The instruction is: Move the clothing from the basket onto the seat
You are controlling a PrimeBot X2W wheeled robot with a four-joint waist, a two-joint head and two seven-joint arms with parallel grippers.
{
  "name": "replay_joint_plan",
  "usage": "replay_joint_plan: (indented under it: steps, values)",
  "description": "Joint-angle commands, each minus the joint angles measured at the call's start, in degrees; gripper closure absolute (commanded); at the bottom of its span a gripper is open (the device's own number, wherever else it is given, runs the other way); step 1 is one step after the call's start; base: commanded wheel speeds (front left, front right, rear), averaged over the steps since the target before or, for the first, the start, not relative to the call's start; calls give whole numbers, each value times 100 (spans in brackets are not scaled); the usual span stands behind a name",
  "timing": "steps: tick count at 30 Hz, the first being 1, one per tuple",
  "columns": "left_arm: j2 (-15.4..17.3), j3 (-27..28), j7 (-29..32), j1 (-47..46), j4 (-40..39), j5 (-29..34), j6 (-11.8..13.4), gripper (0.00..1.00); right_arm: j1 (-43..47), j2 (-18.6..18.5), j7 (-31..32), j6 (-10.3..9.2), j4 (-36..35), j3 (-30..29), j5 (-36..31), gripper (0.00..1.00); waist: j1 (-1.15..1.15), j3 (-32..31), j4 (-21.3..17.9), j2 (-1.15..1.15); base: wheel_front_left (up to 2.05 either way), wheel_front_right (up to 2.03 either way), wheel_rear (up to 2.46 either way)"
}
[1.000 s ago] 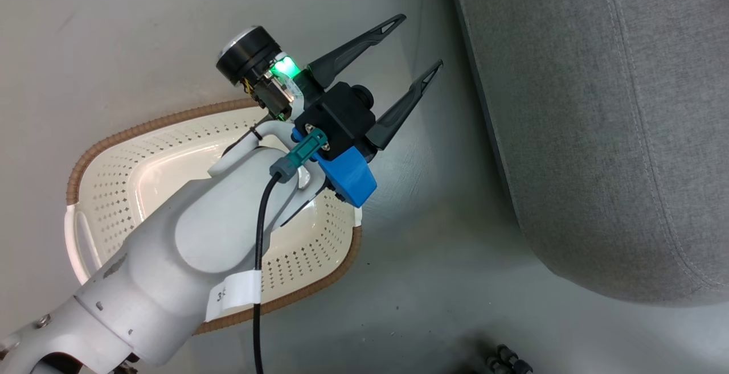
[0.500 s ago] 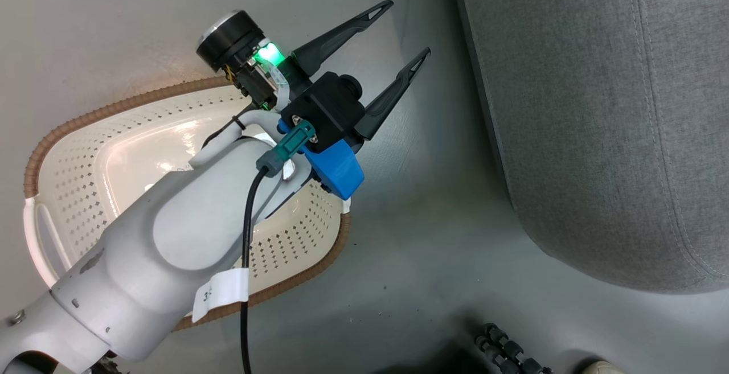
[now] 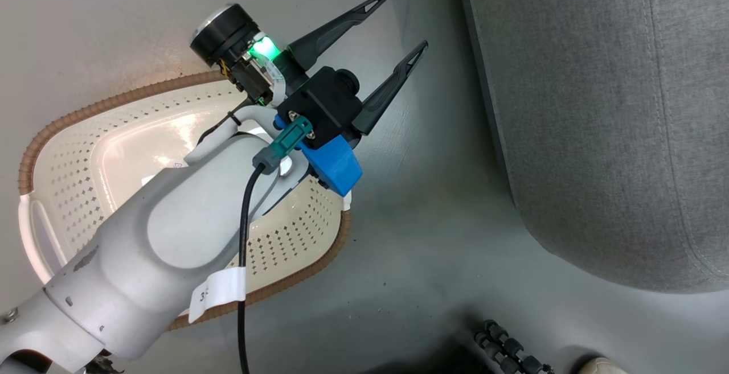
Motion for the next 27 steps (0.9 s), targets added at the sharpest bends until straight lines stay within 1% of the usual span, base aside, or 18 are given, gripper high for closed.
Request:
replay_joint_plan:
  steps: [1,2,5,11,18,23,27]
  values:
    - [21,-20,-40,-61,-5,-5,33,0,136,48,-3,0,-73,-43,19,11,0,-37,-9,0,0,0,0]
    - [8,-27,-50,-48,0,-13,39,0,211,70,-3,0,-147,-69,38,0,0,-72,-13,0,0,0,0]
    - [-19,-25,-95,1,32,-45,43,0,496,115,-3,1,-415,-158,65,0,0,-198,-18,0,0,0,0]
    - [-75,-4,-199,156,135,-112,85,0,1278,318,-4,0,-948,-186,175,0,0,-568,-29,0,0,0,0]
    - [-171,139,-303,437,223,-214,222,0,2067,633,-3,0,-1770,-306,111,0,0,-1156,39,0,0,0,0]
    - [-272,438,-325,734,104,-265,350,0,2333,833,-3,1,-2295,23,-4,0,0,-1644,238,0,0,0,0]
    - [-292,922,-327,1120,-168,-194,503,0,2406,871,-3,1,-2507,440,-49,0,0,-1989,455,0,0,0,0]
